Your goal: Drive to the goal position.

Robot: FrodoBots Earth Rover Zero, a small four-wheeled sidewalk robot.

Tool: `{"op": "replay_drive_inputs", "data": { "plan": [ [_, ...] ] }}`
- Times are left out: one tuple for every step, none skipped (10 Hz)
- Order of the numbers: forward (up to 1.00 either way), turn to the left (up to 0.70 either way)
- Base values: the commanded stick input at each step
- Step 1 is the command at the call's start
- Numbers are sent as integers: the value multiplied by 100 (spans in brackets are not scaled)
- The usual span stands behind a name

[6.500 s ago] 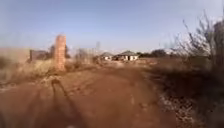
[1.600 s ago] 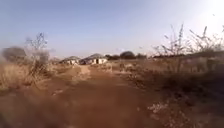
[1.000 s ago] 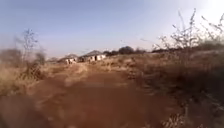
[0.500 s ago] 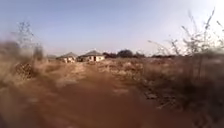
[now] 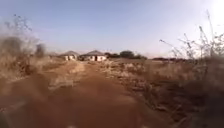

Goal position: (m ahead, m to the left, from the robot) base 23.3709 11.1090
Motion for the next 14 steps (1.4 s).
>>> {"op": "replay_drive_inputs", "data": {
  "plan": [
    [70,0],
    [70,0],
    [70,0],
    [70,0],
    [70,2],
    [70,12],
    [70,32],
    [70,35],
    [70,35],
    [70,21],
    [70,3],
    [70,0],
    [70,0],
    [70,0]
  ]
}}
